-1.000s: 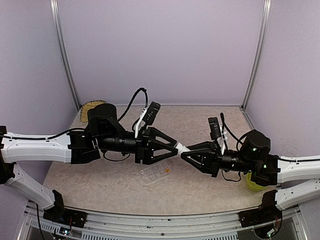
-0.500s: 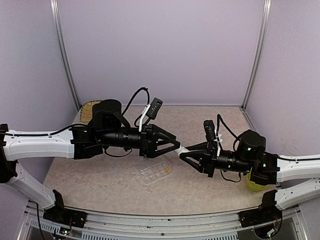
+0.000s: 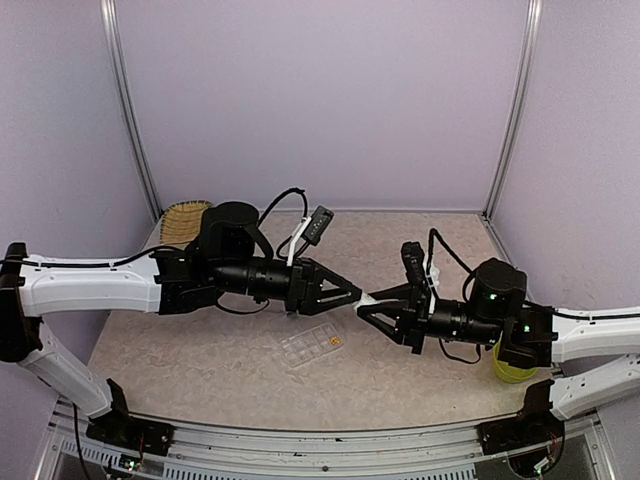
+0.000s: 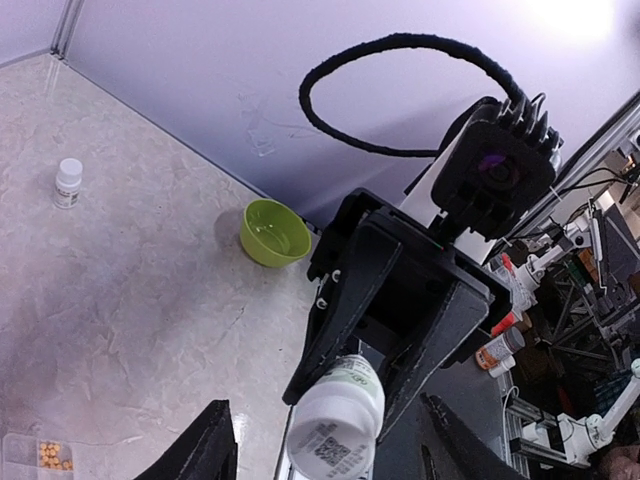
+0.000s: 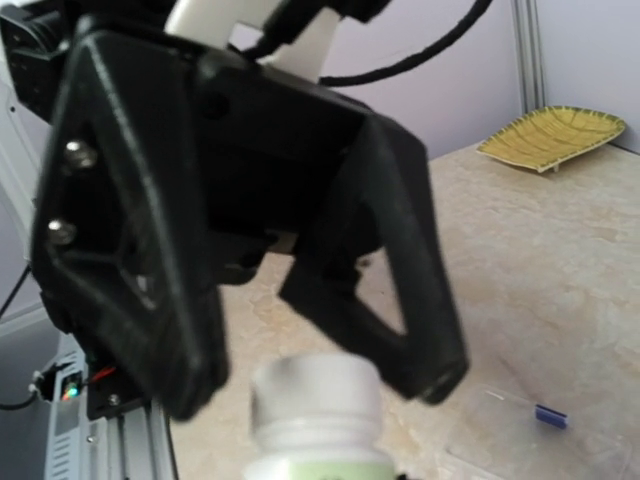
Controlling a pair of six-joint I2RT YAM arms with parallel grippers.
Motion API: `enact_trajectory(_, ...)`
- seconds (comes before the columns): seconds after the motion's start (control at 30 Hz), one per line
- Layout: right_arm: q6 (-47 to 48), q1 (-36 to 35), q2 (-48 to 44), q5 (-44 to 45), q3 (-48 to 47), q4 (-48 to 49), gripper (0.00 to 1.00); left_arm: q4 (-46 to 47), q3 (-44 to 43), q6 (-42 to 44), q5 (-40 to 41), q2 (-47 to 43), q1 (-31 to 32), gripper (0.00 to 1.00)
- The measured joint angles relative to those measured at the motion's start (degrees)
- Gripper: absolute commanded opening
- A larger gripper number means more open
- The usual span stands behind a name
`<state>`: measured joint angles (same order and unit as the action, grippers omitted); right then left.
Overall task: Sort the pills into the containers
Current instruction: Pass from the right arm to the left
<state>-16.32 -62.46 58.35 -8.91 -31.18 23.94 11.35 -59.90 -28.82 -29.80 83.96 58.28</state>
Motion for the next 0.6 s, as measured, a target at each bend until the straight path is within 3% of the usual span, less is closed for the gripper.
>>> enact_trajectory(0.27, 0.87, -0.04, 0.24, 0.55, -0.17, -0.44, 0.00, -1.20, -1.16, 0.31, -0.74, 0.59, 0.66, 0.27)
enact_trajectory(0.6, -0.07, -0.04, 0.04, 0.59, 0.07, 0.09, 0.00, -1.44, -1.25, 1.27, -0.13, 0.66, 0.68, 0.20)
